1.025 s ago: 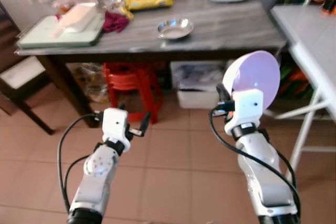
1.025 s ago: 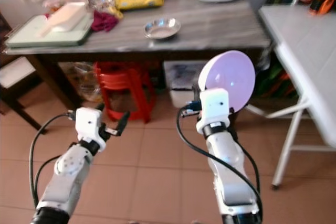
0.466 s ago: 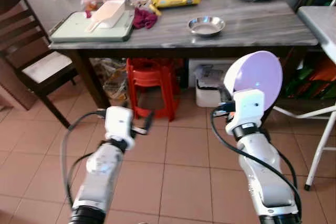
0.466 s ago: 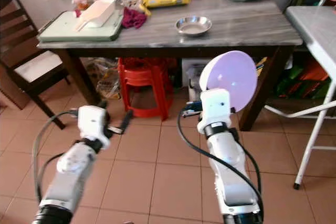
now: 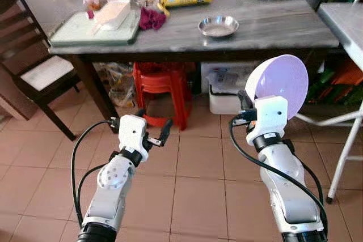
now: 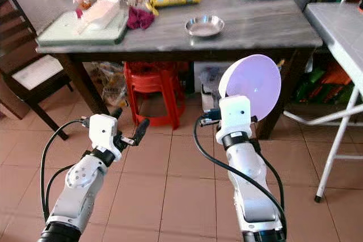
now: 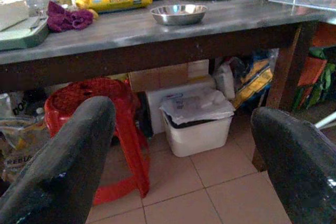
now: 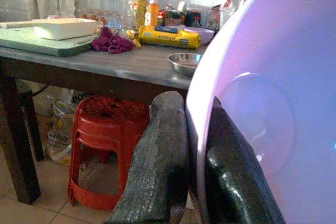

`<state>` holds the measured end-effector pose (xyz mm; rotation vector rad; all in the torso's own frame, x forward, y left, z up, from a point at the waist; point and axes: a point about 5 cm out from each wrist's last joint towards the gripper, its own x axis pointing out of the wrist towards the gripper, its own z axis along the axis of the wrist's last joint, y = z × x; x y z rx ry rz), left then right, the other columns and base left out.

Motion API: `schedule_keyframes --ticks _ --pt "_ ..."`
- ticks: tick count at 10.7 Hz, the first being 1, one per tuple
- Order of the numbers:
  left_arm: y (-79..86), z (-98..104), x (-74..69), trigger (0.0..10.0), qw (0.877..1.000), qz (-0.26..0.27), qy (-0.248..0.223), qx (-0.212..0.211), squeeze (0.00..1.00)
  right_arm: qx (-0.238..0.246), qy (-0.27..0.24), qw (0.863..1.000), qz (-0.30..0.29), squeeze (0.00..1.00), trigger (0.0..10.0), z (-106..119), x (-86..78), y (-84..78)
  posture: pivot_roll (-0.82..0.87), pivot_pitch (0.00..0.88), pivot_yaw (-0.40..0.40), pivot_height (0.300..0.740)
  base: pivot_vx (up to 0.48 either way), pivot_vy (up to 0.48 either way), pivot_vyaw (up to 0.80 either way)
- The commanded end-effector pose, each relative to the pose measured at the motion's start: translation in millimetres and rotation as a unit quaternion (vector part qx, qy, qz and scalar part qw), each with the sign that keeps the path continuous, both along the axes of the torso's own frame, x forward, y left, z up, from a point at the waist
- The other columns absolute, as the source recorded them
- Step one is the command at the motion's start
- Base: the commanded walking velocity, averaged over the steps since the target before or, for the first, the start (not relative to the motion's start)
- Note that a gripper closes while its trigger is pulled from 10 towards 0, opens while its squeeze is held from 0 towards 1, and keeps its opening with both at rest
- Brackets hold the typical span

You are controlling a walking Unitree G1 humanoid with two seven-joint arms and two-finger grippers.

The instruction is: Setting the table

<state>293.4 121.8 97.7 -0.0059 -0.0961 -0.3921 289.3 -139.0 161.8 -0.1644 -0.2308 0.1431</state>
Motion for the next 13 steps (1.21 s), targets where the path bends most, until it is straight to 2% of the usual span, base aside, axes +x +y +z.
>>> schedule_keyframes --ticks 1,10,13 --pt "3.0 2.5 -0.5 10.0 1.000 0.001 -0.008 0.000 0.00 0.001 -0.006 1.000 0.006 0.00 10.0 2.1 0.4 2.9 -0.08 0.070 0.091 0.740 0.398 0.000 0.00" --pt "-3.5 -0.5 -1.3 10.0 1.000 -0.013 -0.004 -0.004 0.00 -0.009 -0.011 1.000 0.006 0.00 10.0 3.4 0.2 2.1 -0.09 0.071 0.092 0.740 0.480 0.000 0.00" --pt "-6.0 -0.5 -0.6 10.0 1.000 -0.015 -0.005 -0.005 0.00 -0.010 -0.014 1.000 0.006 0.00 10.0 4.9 0.2 1.7 -0.09 0.070 0.091 0.740 0.480 0.000 0.56"
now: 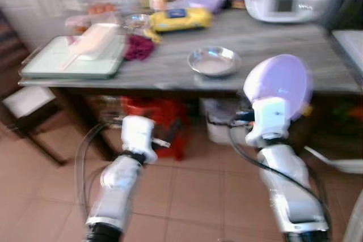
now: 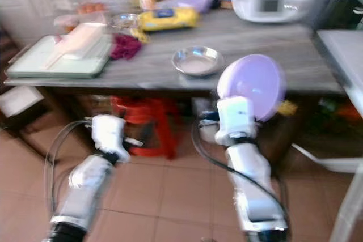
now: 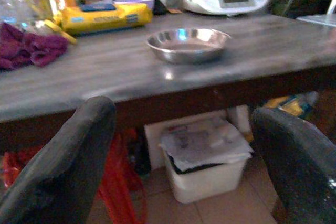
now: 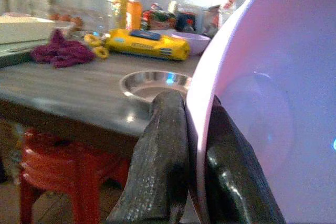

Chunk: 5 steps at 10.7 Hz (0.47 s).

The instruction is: Setting the table

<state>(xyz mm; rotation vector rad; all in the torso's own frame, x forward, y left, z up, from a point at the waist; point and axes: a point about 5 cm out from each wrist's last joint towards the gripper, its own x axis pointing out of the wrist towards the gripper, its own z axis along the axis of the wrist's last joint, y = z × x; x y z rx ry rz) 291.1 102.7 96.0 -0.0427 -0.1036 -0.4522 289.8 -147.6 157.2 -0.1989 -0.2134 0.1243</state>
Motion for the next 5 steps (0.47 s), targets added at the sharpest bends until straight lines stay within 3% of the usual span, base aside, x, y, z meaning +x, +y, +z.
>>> schedule_keyframes --ticks 1,5 --pt "12.5 1.0 1.5 10.0 1.000 0.016 -0.005 0.011 0.00 0.006 -0.021 1.000 0.018 0.00 10.0 9.5 -0.3 9.7 -0.10 0.071 0.089 0.740 0.480 0.000 0.00" --pt "10.0 0.8 2.3 10.0 1.000 0.015 -0.005 0.008 0.00 -0.001 -0.026 0.999 0.023 0.00 10.0 12.4 0.4 10.7 -0.10 0.068 0.085 0.740 0.480 0.000 0.00"
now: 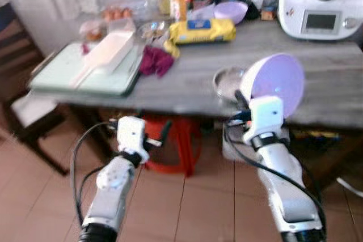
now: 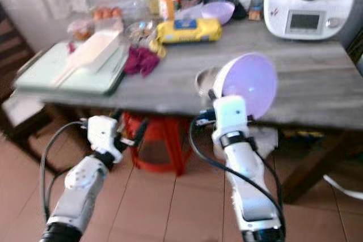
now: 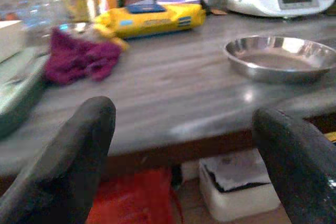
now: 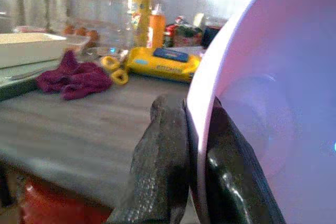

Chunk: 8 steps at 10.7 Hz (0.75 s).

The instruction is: Setting the table

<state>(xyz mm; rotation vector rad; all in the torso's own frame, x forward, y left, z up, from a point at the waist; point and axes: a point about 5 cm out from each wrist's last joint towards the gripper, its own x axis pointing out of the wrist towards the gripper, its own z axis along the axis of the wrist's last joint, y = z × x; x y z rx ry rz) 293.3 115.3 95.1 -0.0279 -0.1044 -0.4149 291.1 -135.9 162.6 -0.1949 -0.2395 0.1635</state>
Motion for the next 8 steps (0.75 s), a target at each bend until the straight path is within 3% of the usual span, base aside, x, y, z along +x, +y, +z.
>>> schedule_keyframes --ticks 1,5,8 --pt "-2.9 2.2 0.3 10.0 1.000 -0.004 -0.005 0.001 0.00 -0.004 -0.018 1.000 0.004 0.00 10.0 8.5 -0.9 -0.4 -0.10 0.067 0.084 0.740 0.480 0.000 0.00" --pt "-2.9 3.8 0.1 10.0 1.000 -0.004 -0.008 0.000 0.00 -0.019 -0.028 0.999 0.013 0.00 10.0 13.0 -1.0 3.8 -0.10 0.065 0.078 0.740 0.480 0.000 0.00" --pt "-0.4 8.5 -5.8 10.0 1.000 -0.021 -0.021 -0.007 0.00 -0.029 -0.032 0.999 0.017 0.00 10.0 15.7 0.7 3.0 -0.10 0.063 0.071 0.740 0.096 0.000 0.00"
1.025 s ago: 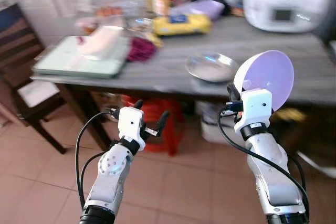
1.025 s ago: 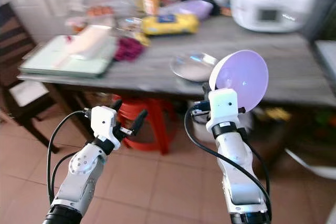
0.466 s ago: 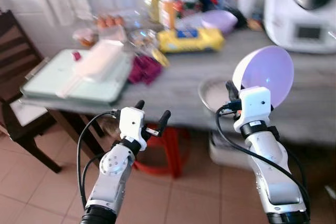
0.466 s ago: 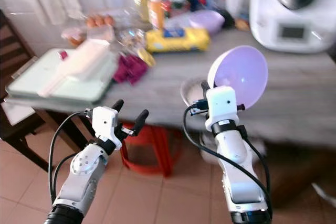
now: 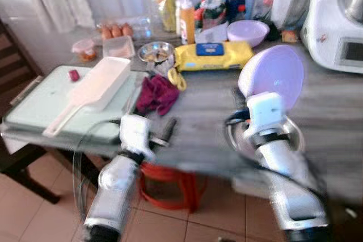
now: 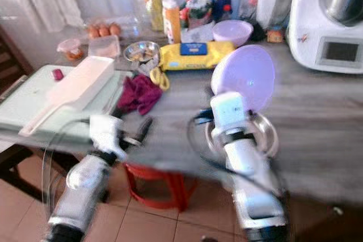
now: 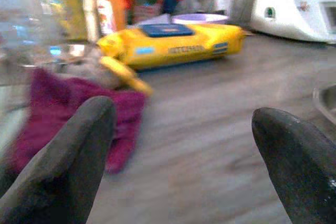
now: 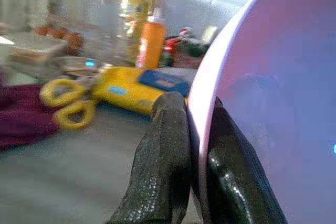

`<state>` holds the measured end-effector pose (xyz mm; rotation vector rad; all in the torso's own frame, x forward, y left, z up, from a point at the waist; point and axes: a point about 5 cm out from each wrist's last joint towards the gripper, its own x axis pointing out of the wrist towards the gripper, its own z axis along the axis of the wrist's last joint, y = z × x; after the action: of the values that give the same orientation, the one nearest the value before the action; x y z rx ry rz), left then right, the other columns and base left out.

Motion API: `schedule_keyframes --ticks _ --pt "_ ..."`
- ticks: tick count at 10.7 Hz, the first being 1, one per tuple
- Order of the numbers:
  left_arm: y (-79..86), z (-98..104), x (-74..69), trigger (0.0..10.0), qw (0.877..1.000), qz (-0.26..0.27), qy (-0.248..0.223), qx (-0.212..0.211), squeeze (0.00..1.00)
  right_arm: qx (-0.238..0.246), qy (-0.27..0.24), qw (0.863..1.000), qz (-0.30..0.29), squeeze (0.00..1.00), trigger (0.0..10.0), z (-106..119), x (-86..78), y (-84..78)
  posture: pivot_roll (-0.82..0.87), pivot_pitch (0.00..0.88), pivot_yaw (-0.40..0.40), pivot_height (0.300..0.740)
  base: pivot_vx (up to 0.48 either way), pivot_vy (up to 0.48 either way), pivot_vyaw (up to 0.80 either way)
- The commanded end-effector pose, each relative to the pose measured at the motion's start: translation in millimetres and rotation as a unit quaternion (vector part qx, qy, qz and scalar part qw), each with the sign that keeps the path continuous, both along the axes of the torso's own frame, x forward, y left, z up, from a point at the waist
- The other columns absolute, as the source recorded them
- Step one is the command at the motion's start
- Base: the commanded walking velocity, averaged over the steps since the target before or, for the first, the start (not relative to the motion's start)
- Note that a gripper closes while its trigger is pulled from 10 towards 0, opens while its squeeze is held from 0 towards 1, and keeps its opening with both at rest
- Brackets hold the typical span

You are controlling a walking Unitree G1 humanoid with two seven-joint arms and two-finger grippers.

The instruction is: Setting the table

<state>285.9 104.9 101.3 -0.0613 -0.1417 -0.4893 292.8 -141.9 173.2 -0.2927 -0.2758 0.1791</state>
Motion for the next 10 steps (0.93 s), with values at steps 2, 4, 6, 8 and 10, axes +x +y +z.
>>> schedule_keyframes --ticks 2,4,6,8,10 --pt "12.1 4 -2.6 10.0 1.000 -0.004 -0.003 -0.004 0.00 -0.002 -0.016 1.000 0.023 0.00 10.0 6 -1.4 11.7 -0.09 0.062 0.066 0.740 0.000 0.000 0.00" --pt "11.7 7 -13.5 10.0 0.999 -0.047 -0.008 -0.006 0.00 0.001 -0.013 1.000 0.022 0.00 10.0 6 -0.1 11.7 -0.09 0.064 0.067 0.740 0.000 0.000 0.00" --pt "13.3 6 -22.3 10.0 0.996 -0.090 0.002 -0.001 0.00 0.004 0.002 1.000 0.020 0.00 10.0 11 5.8 5.5 -0.09 0.070 0.066 0.740 0.000 0.000 0.00" --pt "11.9 6 -33.6 10.0 0.986 -0.167 0.018 0.012 0.00 -0.027 0.068 0.995 0.067 0.00 10.0 6 7.0 7.3 -0.09 0.087 0.060 0.740 0.000 0.000 0.00" --pt "12.9 8 -37.4 10.0 0.982 -0.190 0.019 0.014 0.00 -0.047 0.110 0.988 0.102 0.00 10.0 3 5.1 7.8 -0.10 0.096 0.055 0.740 0.000 0.000 0.00"
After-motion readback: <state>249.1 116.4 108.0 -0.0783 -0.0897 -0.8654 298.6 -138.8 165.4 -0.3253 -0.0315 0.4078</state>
